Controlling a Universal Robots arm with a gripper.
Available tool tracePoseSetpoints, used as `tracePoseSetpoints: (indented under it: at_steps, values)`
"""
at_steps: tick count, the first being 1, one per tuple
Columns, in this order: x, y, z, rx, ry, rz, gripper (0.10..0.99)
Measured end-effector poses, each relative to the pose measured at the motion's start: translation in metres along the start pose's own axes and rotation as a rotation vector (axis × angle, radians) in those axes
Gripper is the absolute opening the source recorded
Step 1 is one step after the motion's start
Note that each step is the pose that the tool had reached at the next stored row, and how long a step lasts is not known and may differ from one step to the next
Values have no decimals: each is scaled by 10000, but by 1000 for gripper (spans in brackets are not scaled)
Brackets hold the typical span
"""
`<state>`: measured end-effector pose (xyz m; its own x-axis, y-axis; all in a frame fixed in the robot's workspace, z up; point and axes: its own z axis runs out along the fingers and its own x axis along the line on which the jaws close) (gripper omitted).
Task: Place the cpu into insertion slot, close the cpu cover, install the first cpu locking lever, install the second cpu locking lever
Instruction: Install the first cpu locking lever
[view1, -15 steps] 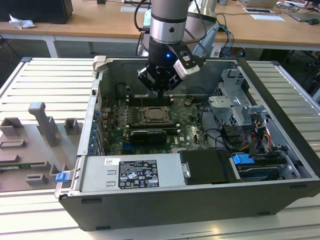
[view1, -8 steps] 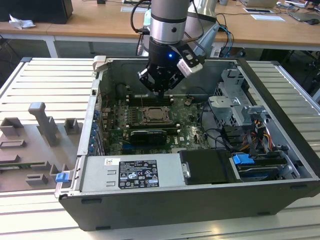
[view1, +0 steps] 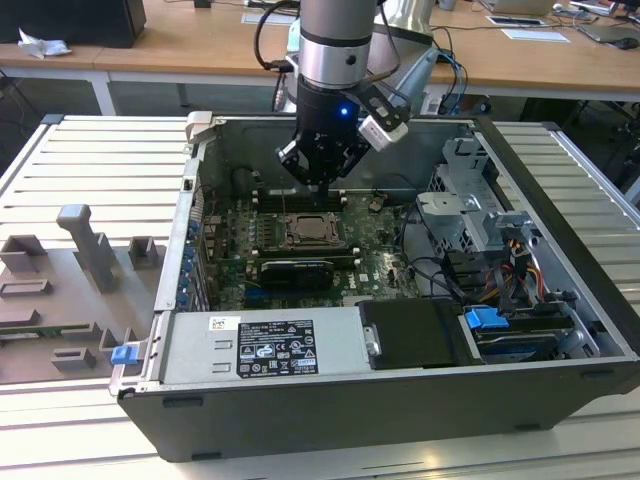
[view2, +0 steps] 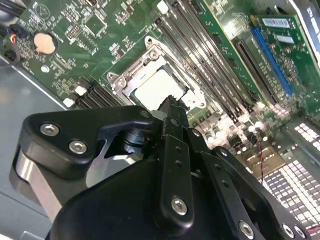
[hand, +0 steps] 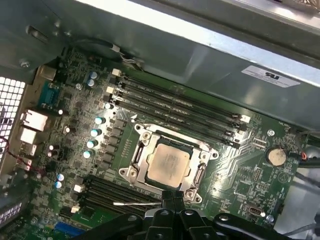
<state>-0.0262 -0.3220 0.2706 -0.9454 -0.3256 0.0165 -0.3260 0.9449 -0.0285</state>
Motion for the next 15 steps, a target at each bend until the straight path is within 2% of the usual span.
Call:
tracePoseSetpoints:
  at_steps: [5, 15]
  values:
    - [55, 24, 4, -5, 8, 322, 106]
    - [206, 76, 7, -4, 10, 332, 106]
